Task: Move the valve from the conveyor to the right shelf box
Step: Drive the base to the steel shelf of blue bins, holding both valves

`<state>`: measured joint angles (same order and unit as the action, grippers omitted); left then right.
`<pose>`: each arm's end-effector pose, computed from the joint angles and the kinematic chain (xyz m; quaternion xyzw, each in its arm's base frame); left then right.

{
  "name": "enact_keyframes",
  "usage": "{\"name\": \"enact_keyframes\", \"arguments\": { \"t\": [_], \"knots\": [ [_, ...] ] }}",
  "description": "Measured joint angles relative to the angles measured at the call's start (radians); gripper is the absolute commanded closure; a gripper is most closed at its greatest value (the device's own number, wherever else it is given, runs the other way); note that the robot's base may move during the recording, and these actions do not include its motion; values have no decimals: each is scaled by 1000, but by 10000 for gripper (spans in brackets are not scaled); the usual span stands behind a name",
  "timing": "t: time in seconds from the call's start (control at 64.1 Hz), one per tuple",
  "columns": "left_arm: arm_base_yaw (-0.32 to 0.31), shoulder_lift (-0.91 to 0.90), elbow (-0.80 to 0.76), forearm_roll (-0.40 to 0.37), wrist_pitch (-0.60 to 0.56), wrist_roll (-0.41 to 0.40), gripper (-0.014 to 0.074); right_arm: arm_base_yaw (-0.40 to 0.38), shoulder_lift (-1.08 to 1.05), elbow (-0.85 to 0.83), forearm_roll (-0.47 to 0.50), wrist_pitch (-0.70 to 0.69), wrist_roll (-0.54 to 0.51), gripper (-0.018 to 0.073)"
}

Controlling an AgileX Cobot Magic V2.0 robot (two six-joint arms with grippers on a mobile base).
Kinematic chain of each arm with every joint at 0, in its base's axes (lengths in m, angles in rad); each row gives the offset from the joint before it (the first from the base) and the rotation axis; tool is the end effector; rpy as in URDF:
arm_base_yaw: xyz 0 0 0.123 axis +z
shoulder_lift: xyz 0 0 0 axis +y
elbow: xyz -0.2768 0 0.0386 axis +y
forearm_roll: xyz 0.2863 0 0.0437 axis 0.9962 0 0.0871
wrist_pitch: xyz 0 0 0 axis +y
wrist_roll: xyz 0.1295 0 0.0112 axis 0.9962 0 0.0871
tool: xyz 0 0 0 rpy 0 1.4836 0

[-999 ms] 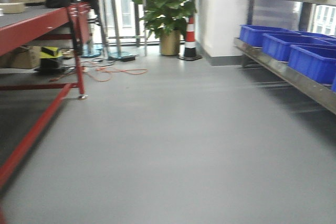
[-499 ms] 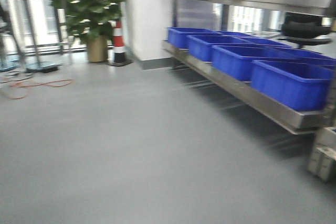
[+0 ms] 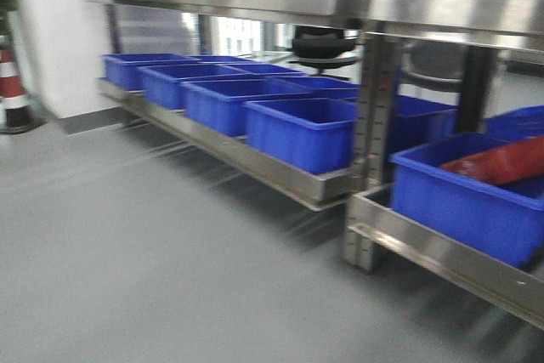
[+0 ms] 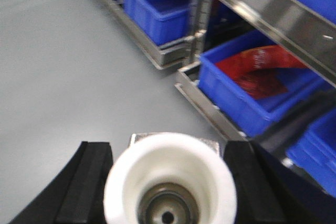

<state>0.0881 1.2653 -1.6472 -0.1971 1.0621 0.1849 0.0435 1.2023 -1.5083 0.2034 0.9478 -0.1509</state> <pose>0.3104 0.0051 0.4751 0.0406 0.8776 -0.0339 0.4764 0.3045 0.0346 0.4565 -0.0728 0.8662 0.0747 0.4887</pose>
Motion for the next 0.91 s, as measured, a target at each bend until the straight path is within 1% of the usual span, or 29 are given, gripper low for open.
{"name": "enact_keyframes", "arguments": {
  "t": [0.905],
  "knots": [
    [0, 0, 0, -2, 0, 0, 708, 0, 0, 0, -2, 0, 0, 721]
  ]
}}
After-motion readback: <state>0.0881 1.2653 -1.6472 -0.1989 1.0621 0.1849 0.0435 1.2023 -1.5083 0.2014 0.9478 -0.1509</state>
